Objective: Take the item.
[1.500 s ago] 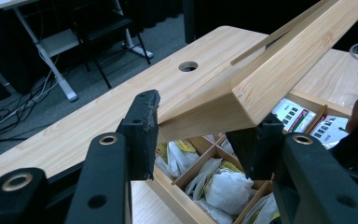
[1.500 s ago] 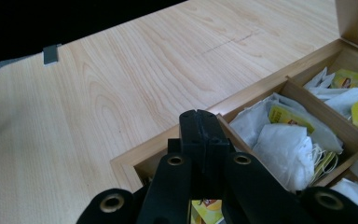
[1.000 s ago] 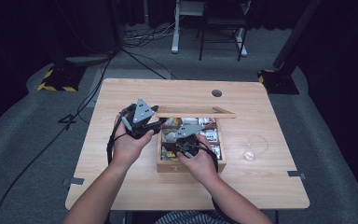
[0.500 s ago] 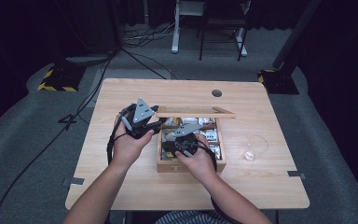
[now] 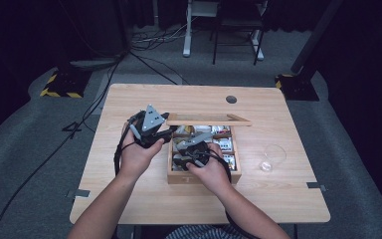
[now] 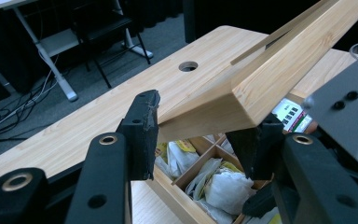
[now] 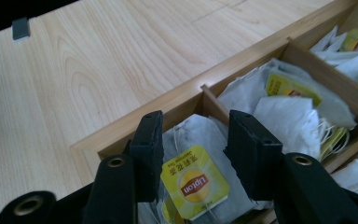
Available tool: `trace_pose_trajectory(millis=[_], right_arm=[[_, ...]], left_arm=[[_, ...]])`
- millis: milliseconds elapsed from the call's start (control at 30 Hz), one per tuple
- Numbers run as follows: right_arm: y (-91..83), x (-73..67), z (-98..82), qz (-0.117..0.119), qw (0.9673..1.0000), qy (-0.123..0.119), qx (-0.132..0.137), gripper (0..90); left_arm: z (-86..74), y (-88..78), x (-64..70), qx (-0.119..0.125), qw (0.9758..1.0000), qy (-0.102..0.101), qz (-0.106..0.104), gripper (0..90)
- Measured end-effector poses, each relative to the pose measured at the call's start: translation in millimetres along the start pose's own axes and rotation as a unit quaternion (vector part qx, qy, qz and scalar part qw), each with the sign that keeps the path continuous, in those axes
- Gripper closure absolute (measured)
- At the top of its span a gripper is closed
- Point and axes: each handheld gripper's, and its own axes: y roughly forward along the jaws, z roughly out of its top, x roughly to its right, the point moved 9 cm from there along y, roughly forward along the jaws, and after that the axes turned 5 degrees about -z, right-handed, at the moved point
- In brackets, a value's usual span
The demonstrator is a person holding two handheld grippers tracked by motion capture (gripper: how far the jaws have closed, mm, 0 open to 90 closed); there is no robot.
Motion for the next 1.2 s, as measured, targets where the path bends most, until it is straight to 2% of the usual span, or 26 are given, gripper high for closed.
trace_pose_trajectory(millis=[233, 300, 433, 467, 667, 867, 1200], right_arm=[[4.2, -2.8, -10.1, -0.002, 0.9991, -0.020, -0.037, 52.9], [5.1, -3.1, -13.5, 0.001, 0.9988, -0.019, -0.045, 60.3], [1.2, -3.6, -12.1, 0.010, 0.9992, -0.016, -0.035, 79.5], [-0.6, -3.9, -10.5, 0.009, 0.9994, -0.014, -0.031, 81.5], [-7.1, -3.7, -3.8, 0.007, 0.9998, -0.015, -0.013, 81.9], [-11.5, -0.8, -2.4, 0.010, 0.9999, 0.001, -0.002, 81.9], [-27.5, -1.4, 9.5, 0.012, 0.9994, 0.008, 0.033, 82.5]], left_arm=[[-0.3, -0.3, -0.2, -0.002, 1.0000, 0.002, 0.000, 54.4], [-0.3, -0.3, -0.2, -0.002, 1.0000, 0.002, 0.000, 54.3], [-0.2, -0.1, -0.1, -0.001, 1.0000, 0.001, 0.000, 54.3], [-0.1, -0.1, -0.2, -0.001, 1.0000, 0.001, 0.000, 54.3], [-0.2, -0.2, -0.1, -0.001, 1.0000, 0.001, 0.000, 54.3], [-0.2, -0.2, -0.2, -0.001, 1.0000, 0.002, 0.000, 54.3], [-0.1, 0.0, -0.3, 0.000, 1.0000, 0.000, -0.001, 54.1]])
